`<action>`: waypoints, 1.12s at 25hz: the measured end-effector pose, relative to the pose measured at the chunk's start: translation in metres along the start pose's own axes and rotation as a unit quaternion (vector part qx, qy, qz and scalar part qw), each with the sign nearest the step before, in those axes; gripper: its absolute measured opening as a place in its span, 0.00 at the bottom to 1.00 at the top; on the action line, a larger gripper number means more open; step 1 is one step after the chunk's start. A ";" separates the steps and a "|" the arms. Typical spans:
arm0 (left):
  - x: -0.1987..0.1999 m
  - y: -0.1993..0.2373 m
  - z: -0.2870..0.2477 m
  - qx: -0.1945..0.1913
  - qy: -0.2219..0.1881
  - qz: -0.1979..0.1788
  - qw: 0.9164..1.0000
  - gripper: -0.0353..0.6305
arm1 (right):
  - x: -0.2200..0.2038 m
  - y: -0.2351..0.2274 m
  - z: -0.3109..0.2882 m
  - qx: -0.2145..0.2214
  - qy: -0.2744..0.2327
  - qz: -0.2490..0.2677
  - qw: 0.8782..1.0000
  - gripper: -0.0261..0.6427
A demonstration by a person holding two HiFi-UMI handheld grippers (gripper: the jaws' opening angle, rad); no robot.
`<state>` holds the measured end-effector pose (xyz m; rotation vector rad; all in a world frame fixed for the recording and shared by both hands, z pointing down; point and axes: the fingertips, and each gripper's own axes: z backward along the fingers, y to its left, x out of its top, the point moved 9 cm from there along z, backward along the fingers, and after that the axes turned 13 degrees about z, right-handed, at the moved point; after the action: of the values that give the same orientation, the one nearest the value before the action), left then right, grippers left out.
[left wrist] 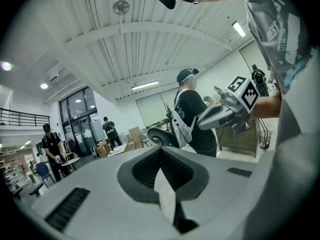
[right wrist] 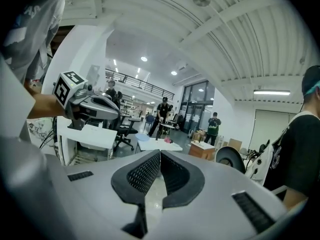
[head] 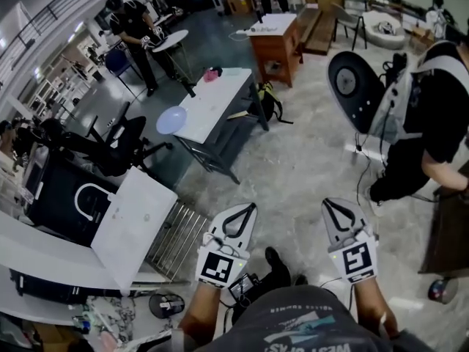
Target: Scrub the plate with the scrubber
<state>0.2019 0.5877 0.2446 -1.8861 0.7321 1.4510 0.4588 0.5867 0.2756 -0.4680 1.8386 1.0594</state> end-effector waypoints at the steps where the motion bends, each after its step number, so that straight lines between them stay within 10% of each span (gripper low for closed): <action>1: -0.001 0.004 -0.004 -0.002 -0.001 0.003 1.000 0.06 | 0.000 -0.002 -0.003 -0.001 0.003 0.001 1.000 0.09; 28: -0.047 0.235 -0.078 -0.016 -0.030 0.063 0.997 0.06 | 0.055 -0.036 -0.226 0.002 0.052 0.052 0.997 0.09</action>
<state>0.0622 0.3796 0.2687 -1.8403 0.8159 1.6006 0.3356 0.3867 0.2557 -0.4358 1.9753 1.1182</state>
